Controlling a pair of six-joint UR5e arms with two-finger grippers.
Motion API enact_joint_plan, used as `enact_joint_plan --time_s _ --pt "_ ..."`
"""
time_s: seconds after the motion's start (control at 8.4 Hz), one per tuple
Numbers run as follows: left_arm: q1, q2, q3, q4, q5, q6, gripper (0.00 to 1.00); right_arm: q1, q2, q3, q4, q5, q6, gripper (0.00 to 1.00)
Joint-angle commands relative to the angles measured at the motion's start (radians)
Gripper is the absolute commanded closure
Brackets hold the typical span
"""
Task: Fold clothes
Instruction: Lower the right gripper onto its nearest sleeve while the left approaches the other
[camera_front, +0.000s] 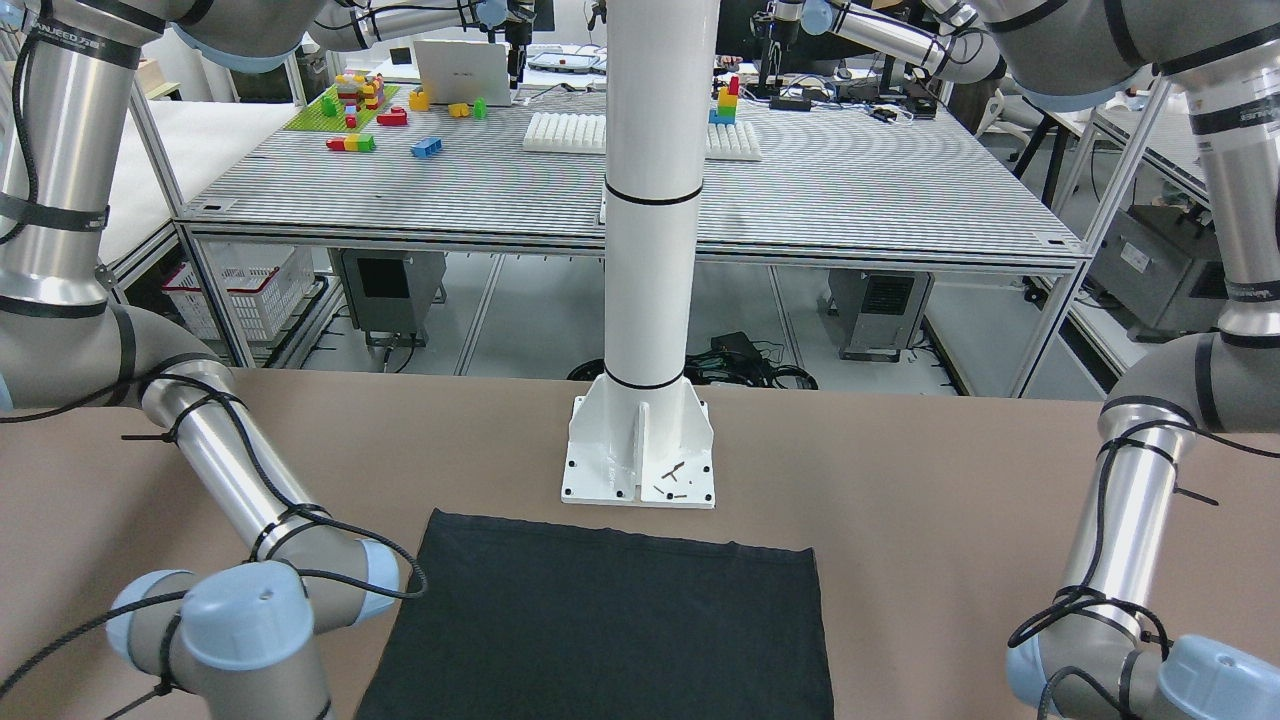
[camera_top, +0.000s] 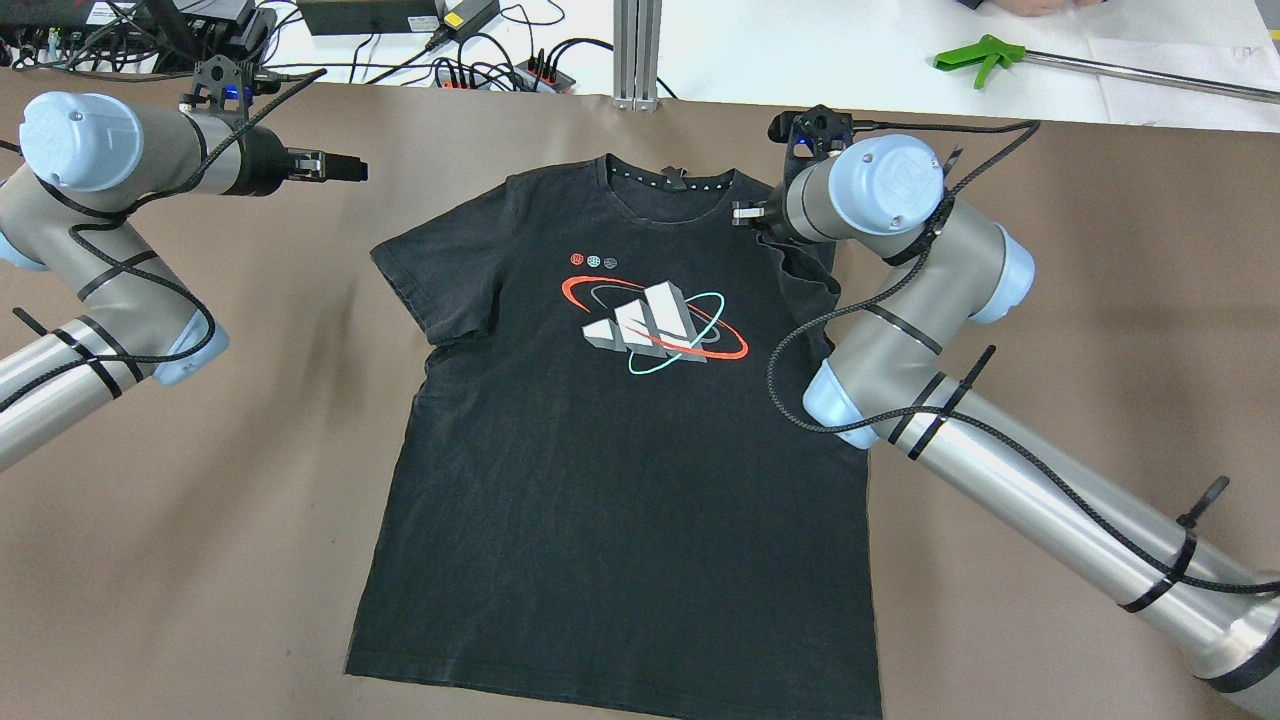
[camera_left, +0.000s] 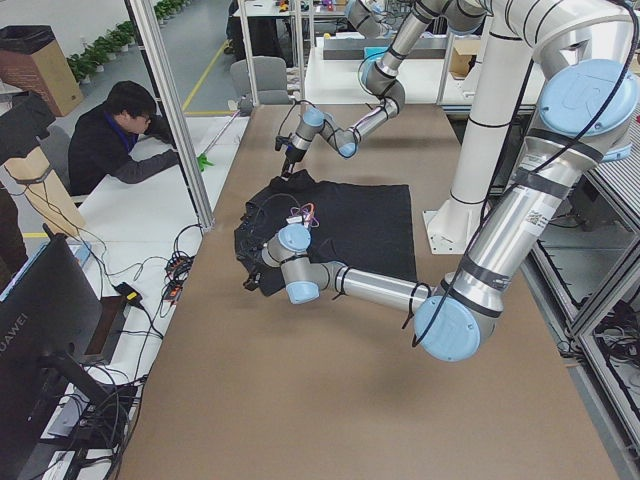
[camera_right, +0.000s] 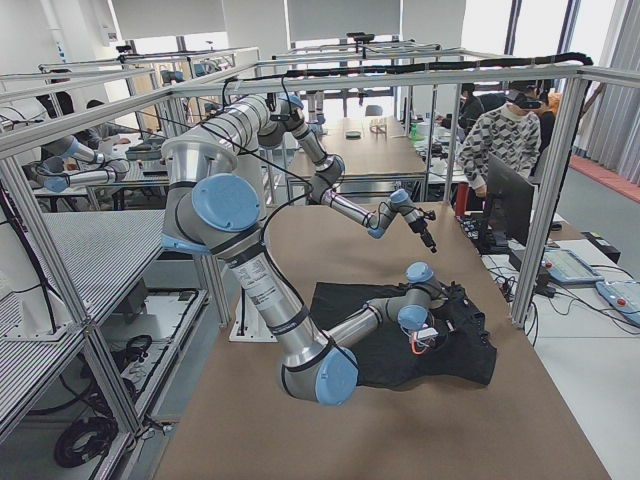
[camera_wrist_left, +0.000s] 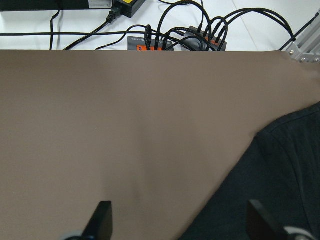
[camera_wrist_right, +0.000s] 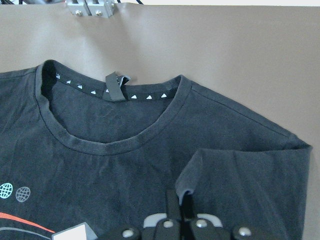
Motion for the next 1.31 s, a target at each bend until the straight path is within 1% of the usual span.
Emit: enact_joint_plan --time_s 0.0,0.12,0.36,0.48,0.6,0.71,0.83,0.95,1.07,1.19 --pt "0.002 0.005 0.006 0.000 0.016 0.000 0.06 -0.095 0.015 -0.026 0.023 -0.177 0.011 0.05" --pt "0.003 0.012 0.001 -0.002 0.016 0.000 0.06 -0.108 0.015 -0.025 0.029 -0.204 0.021 0.06" --pt "0.005 0.016 0.003 -0.018 0.020 -0.001 0.06 -0.108 0.004 -0.016 0.034 -0.199 0.036 0.06" --pt "0.009 0.016 0.001 -0.018 0.020 -0.004 0.06 -0.102 0.002 -0.003 0.037 -0.184 0.041 0.06" --pt "0.043 0.016 0.010 -0.062 0.023 -0.003 0.06 -0.080 -0.001 0.012 0.035 -0.120 0.039 0.06" --pt "0.086 0.016 0.006 -0.077 0.074 -0.004 0.06 -0.054 -0.019 0.038 0.031 -0.074 0.039 0.06" --pt "0.139 0.008 -0.003 -0.075 0.148 -0.012 0.06 -0.034 -0.053 0.061 0.031 -0.061 0.039 0.06" --pt "0.167 0.003 -0.002 -0.068 0.189 -0.003 0.06 -0.027 -0.065 0.063 0.034 -0.054 0.039 0.06" --pt "0.187 0.009 0.010 -0.055 0.207 0.008 0.06 -0.025 -0.070 0.064 0.037 -0.054 0.039 0.06" --pt "0.190 0.009 0.010 0.012 0.221 0.058 0.06 -0.025 -0.073 0.066 0.040 -0.054 0.039 0.06"
